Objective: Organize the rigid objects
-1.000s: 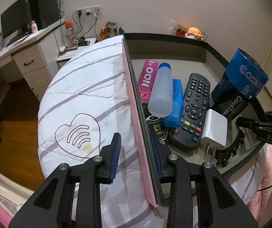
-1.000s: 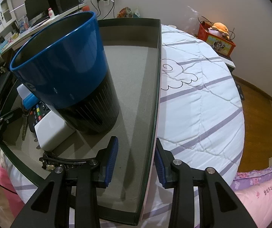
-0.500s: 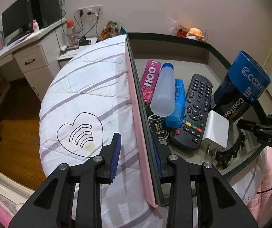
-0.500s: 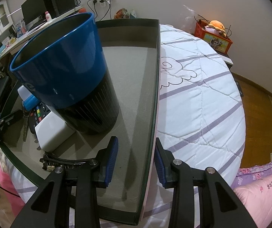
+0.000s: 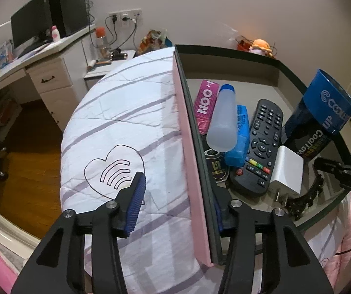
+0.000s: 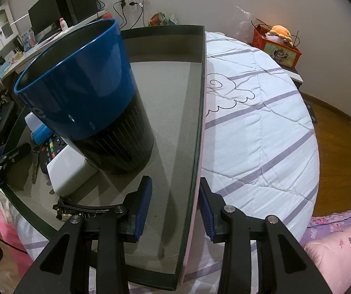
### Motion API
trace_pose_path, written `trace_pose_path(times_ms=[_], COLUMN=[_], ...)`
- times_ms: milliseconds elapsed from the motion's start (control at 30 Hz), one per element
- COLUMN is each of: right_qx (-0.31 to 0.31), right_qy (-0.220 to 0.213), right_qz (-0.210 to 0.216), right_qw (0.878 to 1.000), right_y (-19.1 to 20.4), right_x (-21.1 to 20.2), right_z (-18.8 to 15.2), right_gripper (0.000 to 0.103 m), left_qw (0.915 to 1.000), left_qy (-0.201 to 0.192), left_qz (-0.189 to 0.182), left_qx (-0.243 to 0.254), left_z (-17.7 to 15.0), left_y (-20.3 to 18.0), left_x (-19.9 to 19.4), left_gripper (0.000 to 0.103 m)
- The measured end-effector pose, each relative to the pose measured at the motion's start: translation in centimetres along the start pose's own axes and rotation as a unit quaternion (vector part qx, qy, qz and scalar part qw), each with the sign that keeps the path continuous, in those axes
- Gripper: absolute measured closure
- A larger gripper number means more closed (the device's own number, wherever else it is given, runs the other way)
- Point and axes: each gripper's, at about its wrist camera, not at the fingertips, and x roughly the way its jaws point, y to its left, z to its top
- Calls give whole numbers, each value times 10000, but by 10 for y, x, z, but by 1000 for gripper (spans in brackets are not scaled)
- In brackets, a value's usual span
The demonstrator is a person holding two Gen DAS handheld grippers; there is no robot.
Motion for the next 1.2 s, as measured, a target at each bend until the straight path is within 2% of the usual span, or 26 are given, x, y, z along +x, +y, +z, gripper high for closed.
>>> trace_pose_path(times_ms=[133, 200, 267, 300, 400, 667, 867, 933, 1100, 1200], right_qx=[28, 42, 55, 60, 61, 4, -54, -75, -148, -149], right_qy=[-42, -55, -70, -75, -107, -204, -288, -351, -319, -348], right_qz=[40, 62, 83, 87, 100, 96, -149, 5, -51, -43], right_qw=[10000, 10000, 9999, 9999, 9999, 9997, 9995, 9994, 9994, 9993], right_y=[0, 0, -1, -1, -2, 2, 5, 6, 9, 9], right_x=[0, 0, 0, -1, -2, -11, -17, -19, -19, -21], right_z=[-2, -3, -3, -4, -5, -11, -10, -10, -7, -7], right_gripper=[63, 63, 63, 63, 63, 63, 63, 61, 59, 59], left_qw=[9999, 9999, 9998, 9997, 9997, 9998, 9996, 9997, 9990, 9990], left_qy=[-6, -16, -77, -104, -98, -158, -168, -172, -221, -229], left_qz=[99, 116, 182, 207, 110, 120, 169, 152, -376, -378], left_qx=[-11, -33, -53, -75, -185, -99, -121, -122, -88, 97], left_z=[0, -1, -2, -3, -6, -9, -11, -10, -10, -9], left_y=[-1, 0, 1, 2, 7, 3, 2, 2, -6, -19], left_x=[-1, -2, -4, -6, -8, -19, -22, -22, -26, -28], left_gripper=[54, 48, 34, 32, 31, 28, 28, 28, 28, 27])
